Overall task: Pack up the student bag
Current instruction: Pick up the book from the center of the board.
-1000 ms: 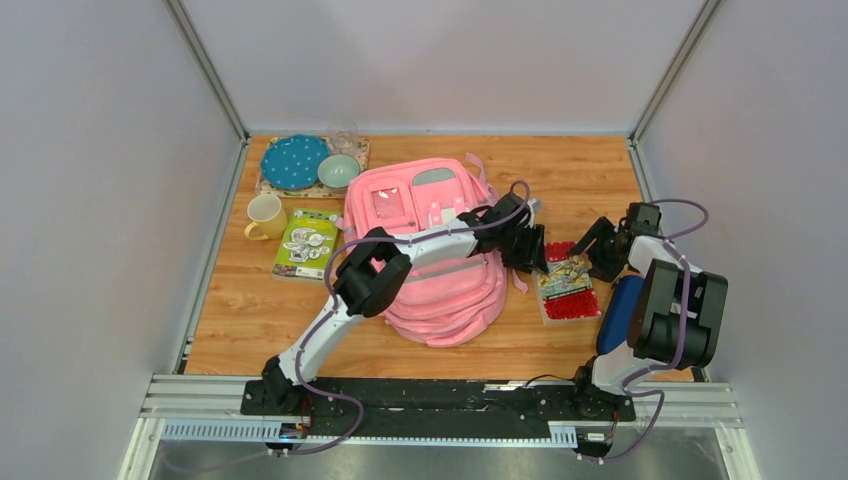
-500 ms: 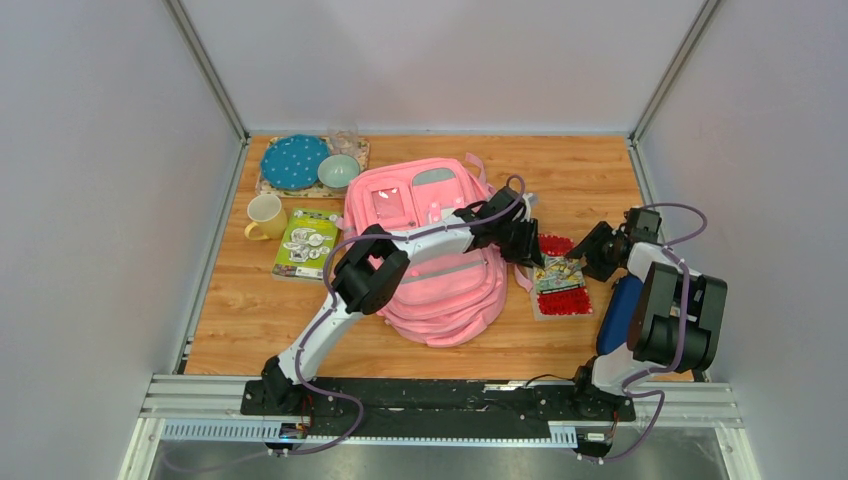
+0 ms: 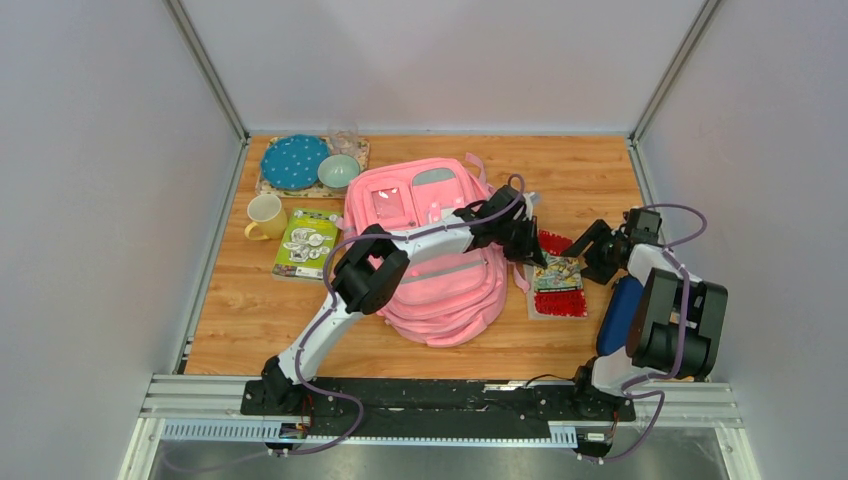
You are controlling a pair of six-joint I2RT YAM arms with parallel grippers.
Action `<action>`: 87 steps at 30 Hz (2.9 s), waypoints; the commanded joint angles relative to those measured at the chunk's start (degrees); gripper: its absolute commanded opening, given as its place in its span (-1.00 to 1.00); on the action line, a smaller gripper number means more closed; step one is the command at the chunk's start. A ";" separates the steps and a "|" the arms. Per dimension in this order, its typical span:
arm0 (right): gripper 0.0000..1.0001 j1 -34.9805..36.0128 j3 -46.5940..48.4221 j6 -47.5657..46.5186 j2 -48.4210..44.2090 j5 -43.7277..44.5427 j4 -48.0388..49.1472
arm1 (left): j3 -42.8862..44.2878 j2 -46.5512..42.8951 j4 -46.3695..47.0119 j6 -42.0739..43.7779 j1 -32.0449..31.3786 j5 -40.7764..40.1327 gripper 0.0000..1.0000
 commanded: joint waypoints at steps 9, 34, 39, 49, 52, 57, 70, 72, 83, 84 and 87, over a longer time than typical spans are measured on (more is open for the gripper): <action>0.72 -3.08 5.71 3.45 -23.02 0.24 -16.20 | -0.66 -15.36 5.97 10.42 -1.59 3.78 -1.00; 0.85 -4.07 5.10 10.12 -51.69 -37.27 -5.85 | -39.93 -63.43 13.09 17.72 4.12 -1.23 -1.00; 0.87 -0.56 5.36 8.73 -51.87 -39.92 -4.43 | -44.51 -66.87 14.49 16.67 6.06 -0.53 -1.00; 0.80 20.63 6.70 -2.98 -45.98 -19.36 -14.12 | -46.98 -67.75 17.83 15.09 6.06 5.18 -1.00; 0.80 22.04 4.93 -2.18 -45.28 -18.48 -10.85 | -48.03 -68.98 18.45 15.26 6.06 6.67 -1.00; 0.81 23.01 2.38 0.72 -45.45 -25.41 -3.66 | -50.48 -70.13 22.05 14.48 6.58 11.42 -1.00; -0.25 24.85 0.97 3.97 -45.36 -31.75 1.63 | -52.25 -67.75 27.96 11.39 7.02 16.54 -1.00; -0.59 24.77 1.32 4.15 -45.45 -31.84 1.63 | -51.99 -68.37 23.66 14.81 7.02 11.21 -0.99; -1.00 25.03 -1.92 12.66 -47.82 -34.30 9.45 | -58.14 -74.87 10.10 17.38 8.08 -12.30 0.56; -1.00 25.29 -2.28 13.37 -48.17 -34.65 9.97 | -58.58 -74.70 10.54 17.11 7.99 -11.96 0.57; -1.00 25.91 -3.68 16.18 -49.75 -35.79 12.70 | -58.67 -73.47 12.90 16.23 8.17 -10.03 0.57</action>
